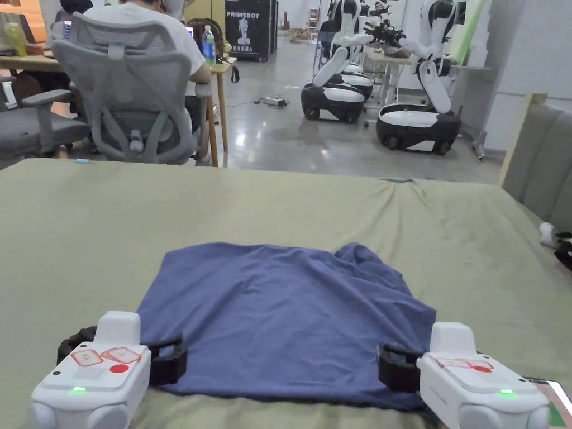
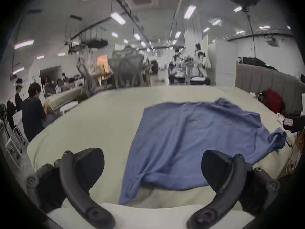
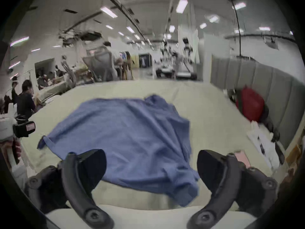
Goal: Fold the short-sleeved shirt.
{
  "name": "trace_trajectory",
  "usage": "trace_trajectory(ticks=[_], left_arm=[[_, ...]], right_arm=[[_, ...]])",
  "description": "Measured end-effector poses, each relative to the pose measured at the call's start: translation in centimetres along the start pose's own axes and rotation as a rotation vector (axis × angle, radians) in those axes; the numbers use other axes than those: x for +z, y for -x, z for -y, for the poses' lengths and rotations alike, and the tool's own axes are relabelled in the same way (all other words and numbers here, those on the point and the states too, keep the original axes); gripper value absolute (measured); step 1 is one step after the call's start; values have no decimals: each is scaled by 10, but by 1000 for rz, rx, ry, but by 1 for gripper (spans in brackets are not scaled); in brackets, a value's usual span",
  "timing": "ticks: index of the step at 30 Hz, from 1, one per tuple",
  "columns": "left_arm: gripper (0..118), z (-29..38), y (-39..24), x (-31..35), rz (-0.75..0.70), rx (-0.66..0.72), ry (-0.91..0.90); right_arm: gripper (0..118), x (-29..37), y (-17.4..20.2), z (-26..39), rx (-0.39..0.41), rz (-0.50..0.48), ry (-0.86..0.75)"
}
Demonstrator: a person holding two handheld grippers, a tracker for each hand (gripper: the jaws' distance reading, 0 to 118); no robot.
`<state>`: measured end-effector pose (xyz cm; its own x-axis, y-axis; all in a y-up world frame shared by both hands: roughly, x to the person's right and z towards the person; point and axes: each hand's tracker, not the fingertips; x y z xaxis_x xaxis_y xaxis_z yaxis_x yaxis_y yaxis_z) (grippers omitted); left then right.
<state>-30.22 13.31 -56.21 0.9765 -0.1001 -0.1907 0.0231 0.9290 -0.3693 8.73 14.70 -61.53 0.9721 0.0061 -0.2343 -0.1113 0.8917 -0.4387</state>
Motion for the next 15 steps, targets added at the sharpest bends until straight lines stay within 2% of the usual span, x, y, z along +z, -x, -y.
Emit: trace_trajectory(ticks=[1, 3, 4, 5, 6, 7, 8, 9, 12, 15], left_arm=[[118, 0, -8, 4, 4, 2, 1], [116, -4, -14, 12, 36, 21, 4], [109, -4, -15, 16, 30, 40, 2], [92, -2, -15, 21, 30, 39, 3], [63, -2, -14, 22, 27, 28, 5], [11, -1, -12, 21, 5, -14, 16], [0, 1, -6, 21, -24, -34, 18], [0, 2, -1, 24, -17, -24, 22], [0, 3, 38, 17, -12, 40, 114], [0, 3, 82, 1, -24, 177, 249]], right_arm=[[116, 5, 9, -4, 20, -4, -21], [117, 9, 22, -7, 25, 10, -15], [114, 11, 27, -7, 30, 11, -2], [104, 14, 30, -6, 32, 2, 4], [84, 16, 34, -4, 32, -4, 0], [37, 15, 35, -2, 51, 4, -5], [6, 14, 38, 0, 100, 43, 0], [0, 14, 40, 2, 123, 65, 5], [0, 15, 29, 6, 78, 18, 41], [0, 16, 18, 14, 79, 54, 49]])
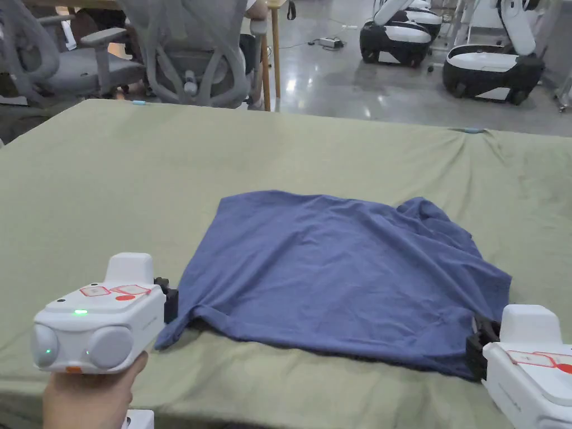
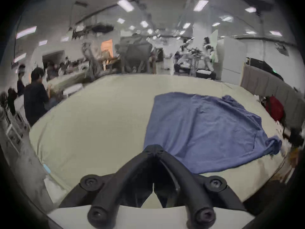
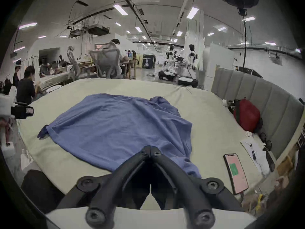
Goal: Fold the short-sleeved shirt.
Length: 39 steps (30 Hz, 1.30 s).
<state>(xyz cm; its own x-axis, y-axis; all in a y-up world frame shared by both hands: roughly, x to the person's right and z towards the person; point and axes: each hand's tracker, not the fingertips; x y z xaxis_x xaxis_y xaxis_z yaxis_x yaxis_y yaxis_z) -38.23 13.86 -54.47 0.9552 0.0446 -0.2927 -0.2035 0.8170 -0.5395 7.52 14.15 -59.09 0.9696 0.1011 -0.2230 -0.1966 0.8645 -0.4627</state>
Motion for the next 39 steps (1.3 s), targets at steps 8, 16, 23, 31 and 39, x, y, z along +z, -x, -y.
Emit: trace_trajectory(ticks=[8, 16, 23, 31, 39], left_arm=[[107, 16, -4, -35, 156, -27, 103], [1, 35, -11, -59, 95, -45, 190], [1, 21, -22, -42, 87, -109, 158], [1, 9, -22, -36, 55, -214, 161], [1, -75, -38, -54, 58, -277, 93]], right_arm=[[0, -14, -34, 21, -73, 47, 70], [0, -15, -67, 37, -126, 60, 94], [111, -54, -72, 50, -164, -20, 140], [3, -61, -86, 40, -202, -75, 126], [3, -75, -103, -36, -138, -51, 77]])
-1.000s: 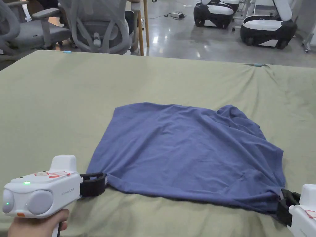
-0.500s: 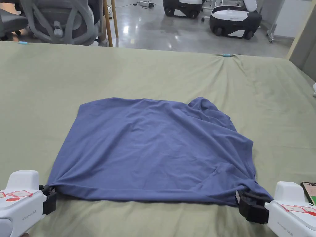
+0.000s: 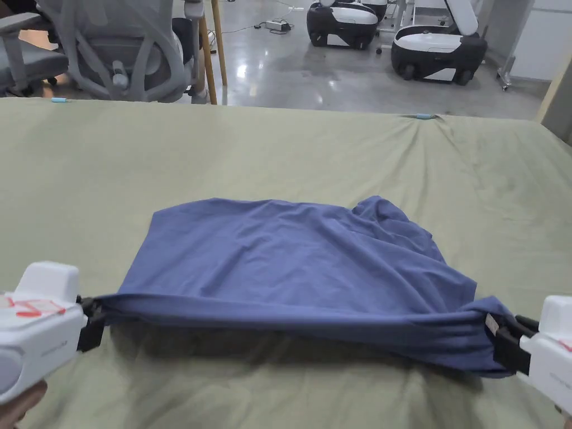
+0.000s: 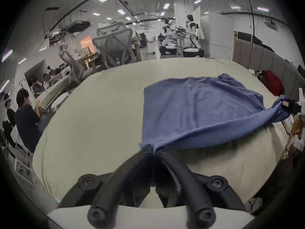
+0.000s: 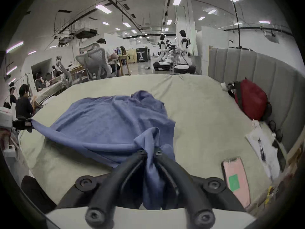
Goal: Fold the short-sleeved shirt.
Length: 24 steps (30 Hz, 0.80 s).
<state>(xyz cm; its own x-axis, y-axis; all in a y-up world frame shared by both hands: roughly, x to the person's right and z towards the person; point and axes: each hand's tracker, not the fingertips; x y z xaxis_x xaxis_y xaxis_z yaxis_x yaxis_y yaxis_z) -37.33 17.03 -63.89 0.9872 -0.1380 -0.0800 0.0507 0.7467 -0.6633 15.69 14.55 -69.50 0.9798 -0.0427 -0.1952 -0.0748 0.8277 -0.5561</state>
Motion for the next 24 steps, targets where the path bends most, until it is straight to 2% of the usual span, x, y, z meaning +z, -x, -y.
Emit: trace_trajectory(ticks=[2, 5, 8, 11, 12, 13, 14, 15, 16, 17, 18, 19, 21, 22, 23, 24], left_arm=[[1, -25, 1, -34, 21, -35, 43], [1, -51, 1, -96, 60, -19, 136], [1, -59, -1, -154, 32, -16, 221], [2, -54, -8, -172, 0, -17, 233], [3, -52, -12, -169, -11, -26, 226], [18, -49, -15, -161, -12, -31, 186], [44, -45, -18, -149, -11, -20, 119], [77, -40, -21, -134, -4, -10, 64], [109, -35, -26, -118, -3, 2, 14], [116, -31, -33, -101, -3, 18, -40], [115, -26, -41, -82, 2, 29, -104], [115, -21, -52, -64, 5, 33, -146], [113, -11, -77, -31, 31, 34, -220], [102, -2, -91, -10, 65, 31, -319], [87, 7, -101, 8, 73, 22, -416], [70, 14, -114, 24, 63, 11, -450]], right_arm=[[3, -28, 0, -20, 55, 9, 19], [3, -77, 0, -41, 89, 41, 38], [3, -121, -1, -47, 96, 69, 68], [3, -149, -2, -38, 86, 59, 137], [3, -149, -2, -34, 94, 51, 133], [5, -143, 0, -30, 97, 52, 115], [17, -134, -1, -29, 92, 52, 81], [44, -121, 0, -31, 87, 61, 46], [90, -105, 3, -32, 73, 50, 7], [110, -90, 11, -33, 59, 33, -21], [116, -71, 21, -33, 46, 0, -68], [116, -54, 33, -32, 57, -18, -117], [116, -26, 64, -26, 115, 10, -183], [112, -12, 78, -20, 135, 22, -218], [102, 1, 89, -12, 142, 27, -258], [83, 13, 97, -4, 133, 13, -284]])
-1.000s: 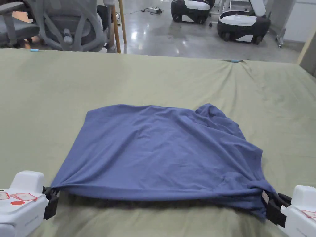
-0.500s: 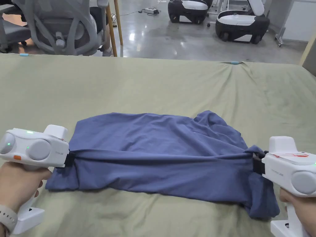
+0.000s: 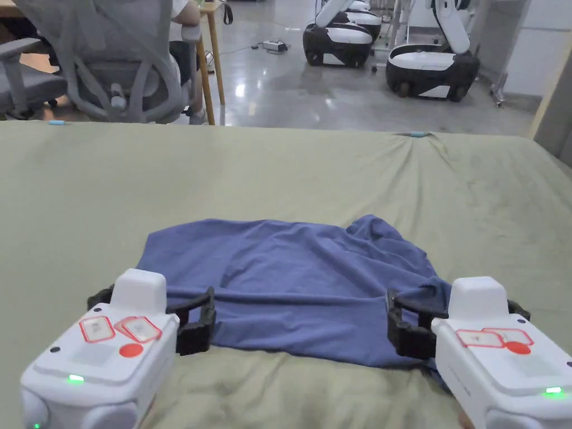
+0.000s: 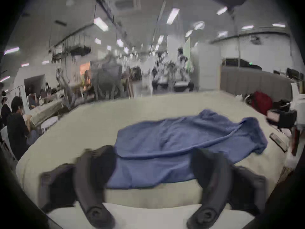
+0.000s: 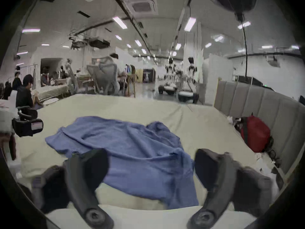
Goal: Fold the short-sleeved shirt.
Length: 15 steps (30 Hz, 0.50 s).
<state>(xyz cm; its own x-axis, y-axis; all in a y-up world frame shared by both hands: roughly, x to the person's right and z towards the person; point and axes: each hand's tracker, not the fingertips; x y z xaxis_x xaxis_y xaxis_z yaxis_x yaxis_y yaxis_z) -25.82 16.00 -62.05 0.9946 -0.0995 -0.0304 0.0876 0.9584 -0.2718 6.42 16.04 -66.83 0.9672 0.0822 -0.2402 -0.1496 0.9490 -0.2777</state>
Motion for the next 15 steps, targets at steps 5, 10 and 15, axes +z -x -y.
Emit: trace_trajectory(ticks=[5, 10, 15], left_arm=[[0, 14, -20, 37, -29, -24, 16], [0, 29, 13, 38, -21, 59, 155], [0, 53, 83, 19, -93, 285, 247]], right_arm=[[0, 28, 23, 12, -37, 7, -17], [0, 37, 20, 16, -50, -24, 15], [0, 35, 9, 21, -65, -13, 36]])
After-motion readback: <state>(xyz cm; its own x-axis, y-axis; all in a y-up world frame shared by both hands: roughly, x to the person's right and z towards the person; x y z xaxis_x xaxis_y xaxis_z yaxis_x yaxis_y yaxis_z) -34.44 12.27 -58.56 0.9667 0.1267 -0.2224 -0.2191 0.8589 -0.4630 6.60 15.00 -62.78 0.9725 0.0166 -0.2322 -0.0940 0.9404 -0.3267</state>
